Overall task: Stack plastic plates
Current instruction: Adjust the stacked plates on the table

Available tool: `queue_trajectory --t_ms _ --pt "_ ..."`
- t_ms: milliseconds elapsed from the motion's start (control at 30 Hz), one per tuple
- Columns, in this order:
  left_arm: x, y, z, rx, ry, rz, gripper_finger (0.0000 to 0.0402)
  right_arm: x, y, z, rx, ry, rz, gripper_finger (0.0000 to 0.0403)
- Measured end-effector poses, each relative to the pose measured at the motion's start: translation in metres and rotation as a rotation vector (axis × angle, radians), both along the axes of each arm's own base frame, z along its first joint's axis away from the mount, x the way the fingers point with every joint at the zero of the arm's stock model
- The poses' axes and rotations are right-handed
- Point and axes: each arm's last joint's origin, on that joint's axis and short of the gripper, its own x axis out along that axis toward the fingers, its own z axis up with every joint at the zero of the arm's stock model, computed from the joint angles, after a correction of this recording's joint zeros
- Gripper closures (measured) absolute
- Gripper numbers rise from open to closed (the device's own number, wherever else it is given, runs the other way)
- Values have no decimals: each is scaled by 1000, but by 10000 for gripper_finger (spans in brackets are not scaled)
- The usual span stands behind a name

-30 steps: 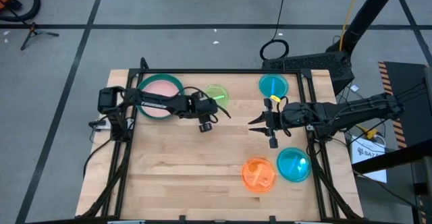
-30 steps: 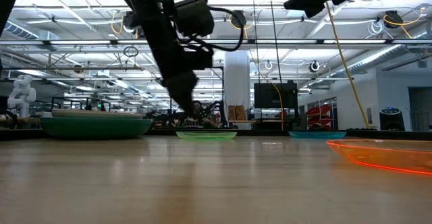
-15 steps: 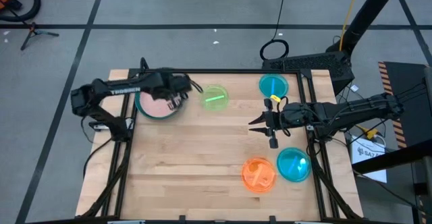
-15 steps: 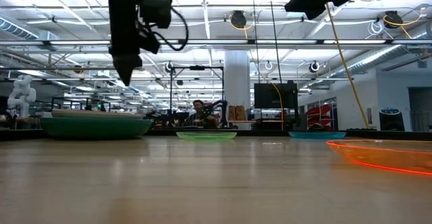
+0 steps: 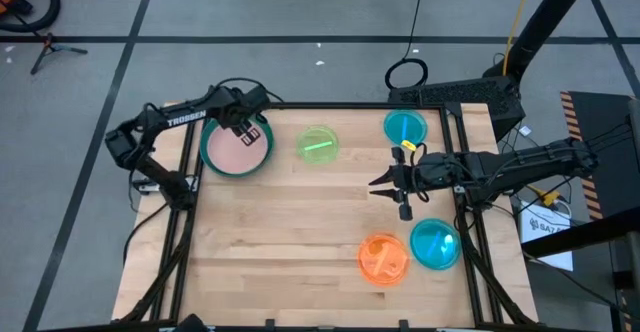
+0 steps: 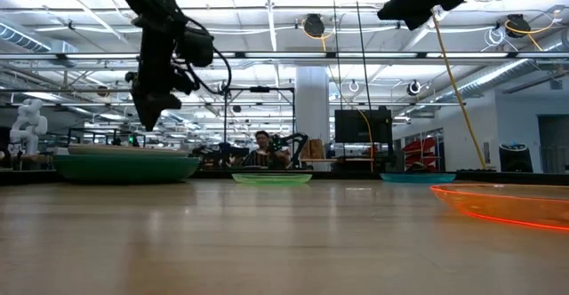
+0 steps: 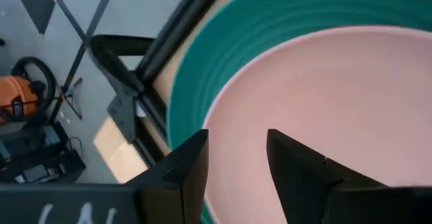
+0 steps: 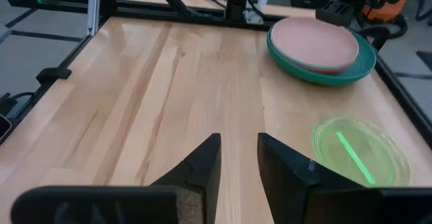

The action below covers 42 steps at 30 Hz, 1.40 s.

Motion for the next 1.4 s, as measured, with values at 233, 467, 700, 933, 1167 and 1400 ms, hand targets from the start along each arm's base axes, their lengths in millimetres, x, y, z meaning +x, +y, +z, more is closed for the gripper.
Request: queue_trajectory --t_ms 233,467,700,933,1167,1400 --pt "-8 -8 -33 -23 25 5 245 -1 0 -1 34 17 -18 313" --pt "-11 -16 -59 -25 -20 -2 245 6 1 -6 33 34 -19 313" --pt "2 -31 -60 -12 -64 -23 245 17 0 -18 -5 79 -88 313" --pt "11 -45 -60 -5 -71 -63 245 22 -4 -24 -66 98 -210 313" --pt "14 -51 -59 17 -44 -88 245 23 -9 -23 -118 83 -301 313" --pt "17 -49 -54 24 -29 -130 245 27 -23 -16 -133 2 -361 313"
